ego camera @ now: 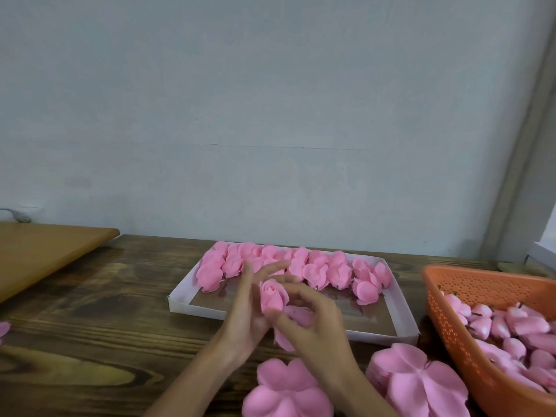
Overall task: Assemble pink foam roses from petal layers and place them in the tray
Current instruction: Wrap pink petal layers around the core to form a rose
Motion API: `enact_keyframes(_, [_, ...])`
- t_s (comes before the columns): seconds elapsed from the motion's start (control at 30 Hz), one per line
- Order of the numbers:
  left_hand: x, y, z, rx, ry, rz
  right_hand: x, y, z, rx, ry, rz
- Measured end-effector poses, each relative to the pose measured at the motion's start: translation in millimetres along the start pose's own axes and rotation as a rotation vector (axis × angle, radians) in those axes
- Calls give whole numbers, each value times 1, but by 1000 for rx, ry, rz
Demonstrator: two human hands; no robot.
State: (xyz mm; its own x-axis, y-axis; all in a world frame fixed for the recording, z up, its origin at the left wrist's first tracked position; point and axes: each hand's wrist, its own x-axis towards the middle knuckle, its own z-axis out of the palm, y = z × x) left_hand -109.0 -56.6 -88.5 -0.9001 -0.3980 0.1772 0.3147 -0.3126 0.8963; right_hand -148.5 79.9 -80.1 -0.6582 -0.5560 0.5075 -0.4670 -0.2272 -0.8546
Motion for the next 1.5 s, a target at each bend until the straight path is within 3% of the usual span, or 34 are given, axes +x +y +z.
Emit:
enact_keyframes(0.3, [17, -4, -22, -64, 135, 20, 7, 1, -7, 175, 64, 9])
enact_keyframes(0.63, [13, -1, -11, -17, 195, 85, -2, 3, -4, -54, 88, -69])
enact_keyframes(0.87, [12, -2, -13, 0, 123, 142, 1, -1, -7, -85, 109, -68])
enact_keyframes(1.1, [7, 2, -11, 119, 135, 172, 2, -3, -8, 56, 77, 23])
enact_keyframes(1.23, [5, 9, -7, 51, 134, 98, 5, -3, -13, 82, 140, 26])
enact_keyframes(1.33, [9, 8, -13, 34, 25, 121, 9, -2, -17, 166, 178, 72])
enact_keyframes(1.5, [8, -3, -14, 216, -74, -22, 13, -2, -26, 167, 233, 75])
